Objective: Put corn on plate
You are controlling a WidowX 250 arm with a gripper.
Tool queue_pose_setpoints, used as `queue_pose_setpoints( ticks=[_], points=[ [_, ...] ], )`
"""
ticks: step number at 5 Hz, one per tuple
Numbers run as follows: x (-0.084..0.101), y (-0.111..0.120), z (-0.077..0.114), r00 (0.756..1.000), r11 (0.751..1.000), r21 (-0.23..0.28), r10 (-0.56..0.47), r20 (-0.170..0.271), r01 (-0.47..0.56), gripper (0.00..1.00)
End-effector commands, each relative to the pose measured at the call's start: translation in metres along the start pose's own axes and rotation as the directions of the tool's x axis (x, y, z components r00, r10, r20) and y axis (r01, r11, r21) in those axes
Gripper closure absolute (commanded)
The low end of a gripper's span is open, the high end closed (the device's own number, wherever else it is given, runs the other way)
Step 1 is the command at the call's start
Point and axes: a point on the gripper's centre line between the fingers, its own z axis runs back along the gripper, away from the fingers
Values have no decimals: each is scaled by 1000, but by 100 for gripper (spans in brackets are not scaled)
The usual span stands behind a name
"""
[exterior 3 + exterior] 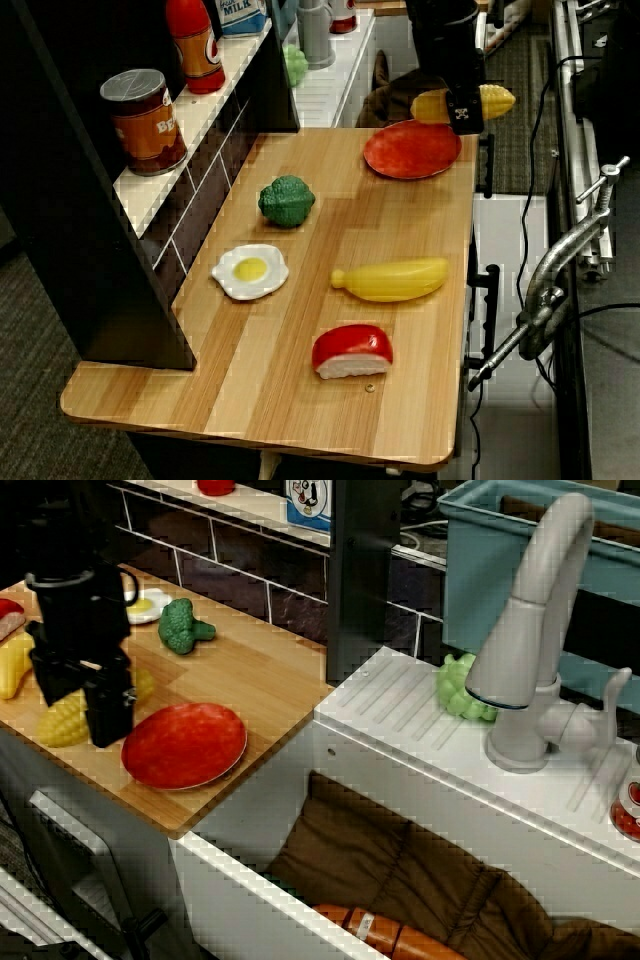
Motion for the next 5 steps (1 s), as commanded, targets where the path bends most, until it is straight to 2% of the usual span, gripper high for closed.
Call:
queue_pose_setpoints(
  ticks=[1,2,4,5],
  points=[
    [36,-36,-2,999,998,51,26,46,-28,100],
    [45,-24,-7,998,997,53,53,28,-55,100],
    [42,19,-11,998,994,99,41,56,-46,100],
    [42,19,-11,998,994,99,41,56,-46,0]
  ],
)
